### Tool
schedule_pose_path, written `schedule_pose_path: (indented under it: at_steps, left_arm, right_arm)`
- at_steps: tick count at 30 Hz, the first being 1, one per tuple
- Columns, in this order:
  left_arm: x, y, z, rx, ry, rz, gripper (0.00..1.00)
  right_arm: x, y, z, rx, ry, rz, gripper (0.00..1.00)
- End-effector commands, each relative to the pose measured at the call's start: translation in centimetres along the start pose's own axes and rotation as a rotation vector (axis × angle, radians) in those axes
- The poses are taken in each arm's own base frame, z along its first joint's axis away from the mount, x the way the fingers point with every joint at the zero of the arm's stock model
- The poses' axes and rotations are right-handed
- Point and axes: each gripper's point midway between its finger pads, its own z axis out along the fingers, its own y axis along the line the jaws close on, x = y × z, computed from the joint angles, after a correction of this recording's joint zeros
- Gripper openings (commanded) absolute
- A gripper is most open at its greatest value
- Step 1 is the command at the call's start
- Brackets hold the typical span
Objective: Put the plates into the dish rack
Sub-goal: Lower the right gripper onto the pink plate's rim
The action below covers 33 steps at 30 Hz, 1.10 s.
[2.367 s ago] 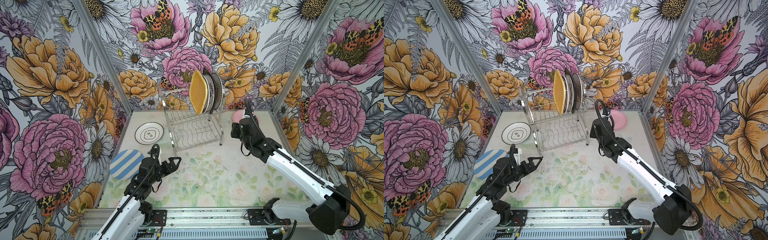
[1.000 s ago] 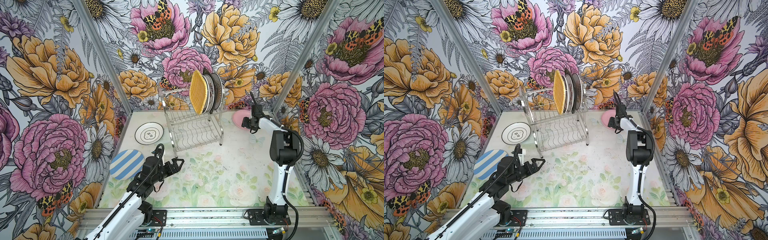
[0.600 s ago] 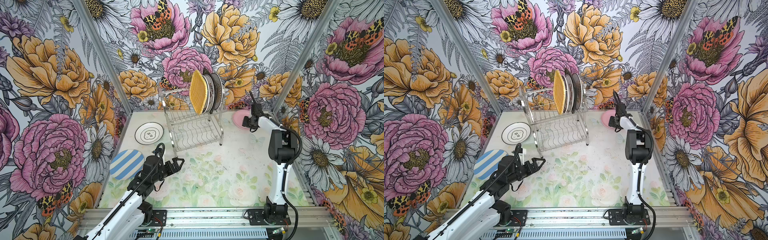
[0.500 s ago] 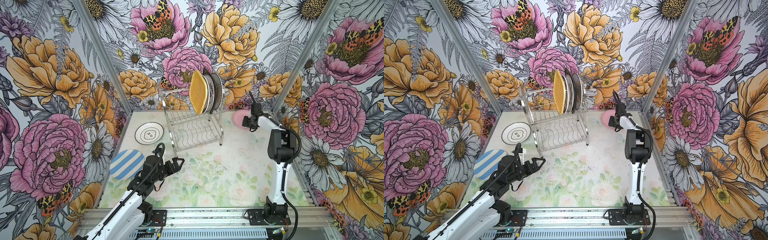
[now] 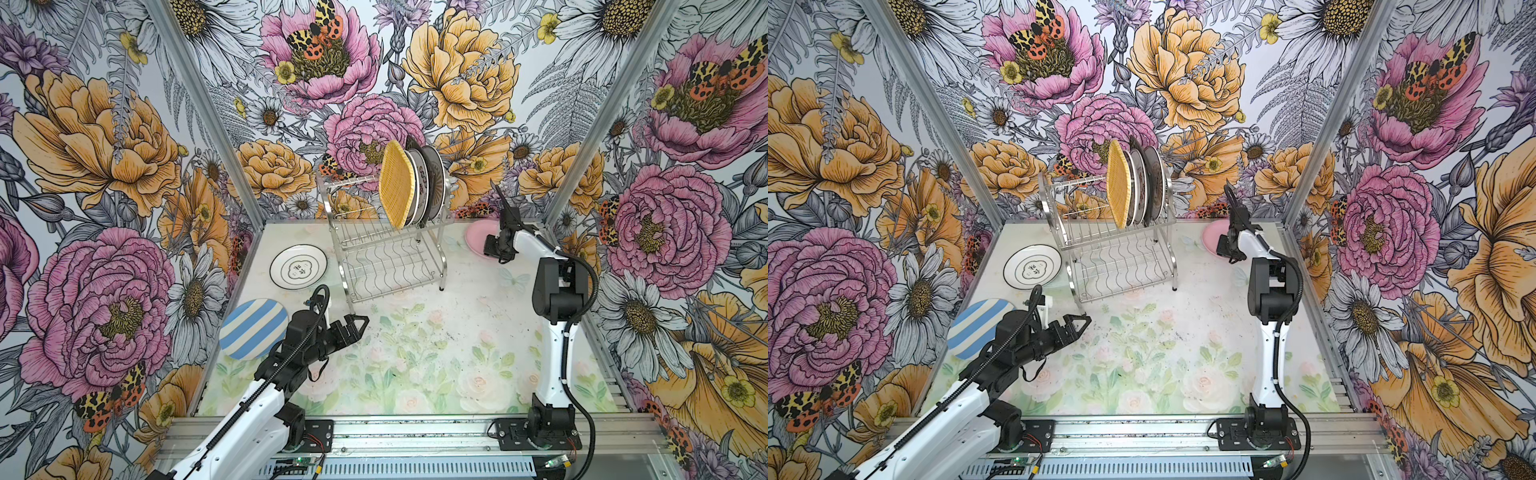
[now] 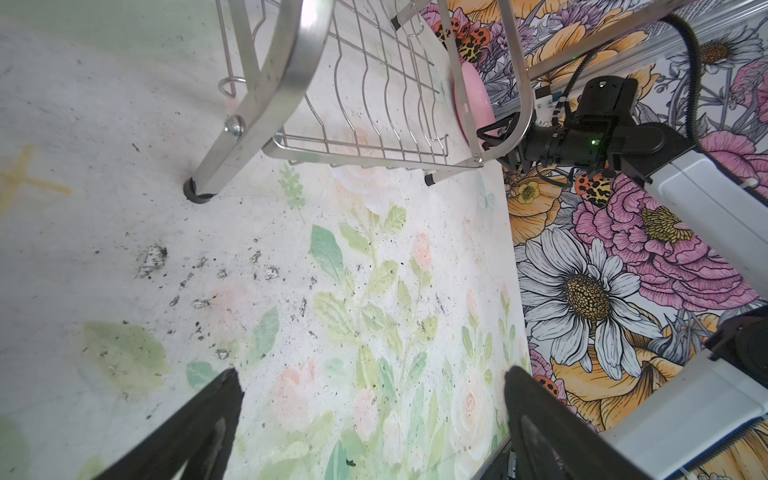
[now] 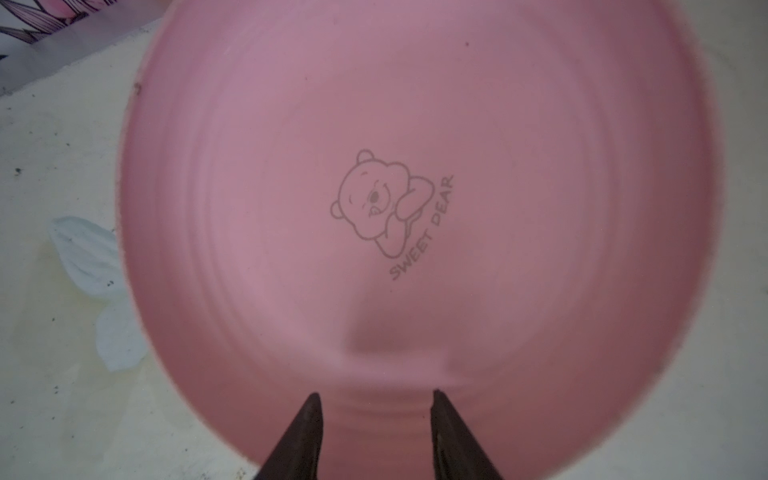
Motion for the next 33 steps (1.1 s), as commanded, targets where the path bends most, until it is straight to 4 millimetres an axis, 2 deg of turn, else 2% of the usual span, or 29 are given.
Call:
schedule_pose_path:
  at_steps: [1,14,21,33]
  left_arm:
    - [-1.0,-1.1,-0.2,0.021,-0.032,0.041,0.99]
    - [-1.0,-1.2,-0.3,0.026,-0.034,0.045,0.99]
    - [-0.9,-1.2,-0.5,0.027,-0.035,0.048,0.99]
    - [-0.9,-1.1,-0.7,0.031,-0.037,0.051,0.99]
  right_arm:
    - [-0.1,0.2,0.1,0.007,0.007,-0.019,0.43]
    - [0.4,0.3,-1.0,-0.003,0.015,-0.032,0.41]
    - [1.4,0.4,-1.3,0.003,0.033,-0.046,0.41]
    - [2.8,0.7,-2.9,0.007,0.046,-0.069,0.40]
